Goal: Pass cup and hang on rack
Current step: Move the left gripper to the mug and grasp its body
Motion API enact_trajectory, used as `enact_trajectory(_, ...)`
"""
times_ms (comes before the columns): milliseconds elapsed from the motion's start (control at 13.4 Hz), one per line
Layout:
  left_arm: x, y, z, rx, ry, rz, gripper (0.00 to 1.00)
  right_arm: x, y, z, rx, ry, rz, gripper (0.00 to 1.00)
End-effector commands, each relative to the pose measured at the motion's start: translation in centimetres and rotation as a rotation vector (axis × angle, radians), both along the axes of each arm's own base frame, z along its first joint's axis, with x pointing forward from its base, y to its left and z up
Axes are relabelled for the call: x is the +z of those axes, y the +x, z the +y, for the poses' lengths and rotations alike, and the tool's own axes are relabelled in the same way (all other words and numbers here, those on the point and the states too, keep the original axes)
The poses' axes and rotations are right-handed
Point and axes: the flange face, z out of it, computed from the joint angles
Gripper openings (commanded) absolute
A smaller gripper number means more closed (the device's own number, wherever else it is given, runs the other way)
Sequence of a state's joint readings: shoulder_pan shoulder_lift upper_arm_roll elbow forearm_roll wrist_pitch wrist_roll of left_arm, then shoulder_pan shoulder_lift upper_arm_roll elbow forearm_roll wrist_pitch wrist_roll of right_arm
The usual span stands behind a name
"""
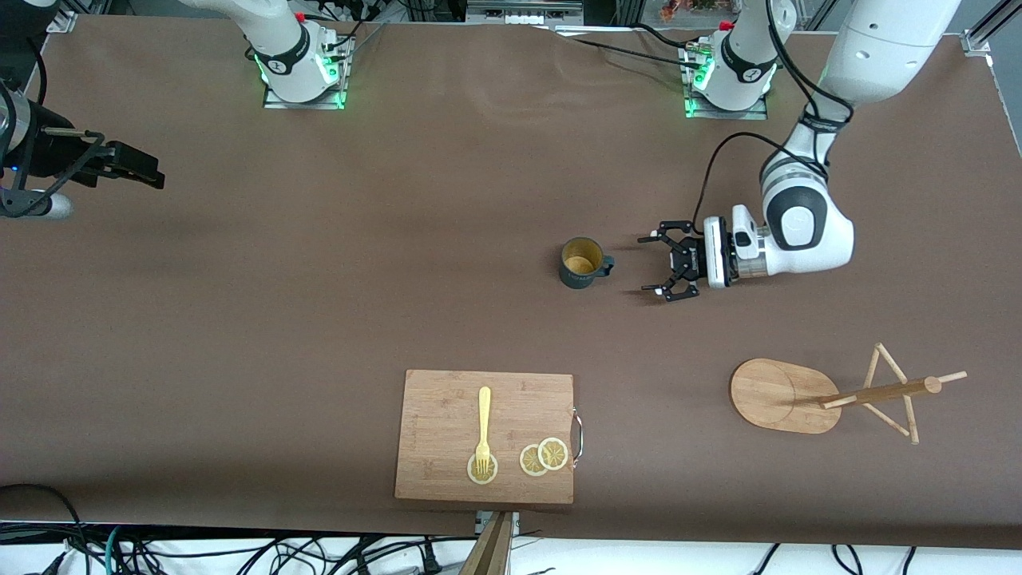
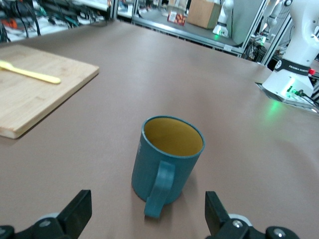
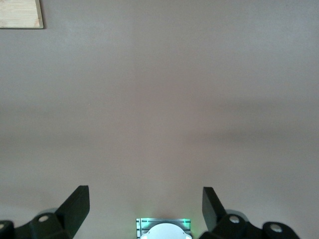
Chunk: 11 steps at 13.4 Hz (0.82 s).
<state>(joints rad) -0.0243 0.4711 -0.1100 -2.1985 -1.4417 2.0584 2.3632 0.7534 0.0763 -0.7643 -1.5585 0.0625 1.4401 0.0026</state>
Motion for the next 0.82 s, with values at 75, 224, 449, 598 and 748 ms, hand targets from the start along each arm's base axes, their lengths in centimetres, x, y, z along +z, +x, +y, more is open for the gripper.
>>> enact_trajectory(75, -3.4, -1.5, -1.9, 0.040, -0.064, -0.126, 1.00, -0.1, -0.9, -0.5, 0.029, -0.009, -0.015, 1.00)
enact_trajectory(224, -4.4, -1.3, -2.9, 0.070, -0.087, -0.150, 1.00, 0.0, -1.2, -1.0, 0.029, -0.013, -0.019, 1.00)
enact_trajectory(449, -5.1, -1.4, -3.4, 0.064, -0.089, -0.149, 0.91, -0.6, -2.7, -1.7, 0.018, -0.006, -0.034, 1.00)
enact_trajectory(598, -5.7, -1.2, -3.7, 0.047, -0.094, -0.192, 0.73, -0.1, -2.3, -1.7, 0.028, -0.029, -0.044, 1.00)
enact_trajectory(748, -6.2, -1.0, -3.6, 0.038, -0.098, -0.232, 0.25, 0.0, -1.8, -1.6, 0.030, -0.043, -0.049, 1.00)
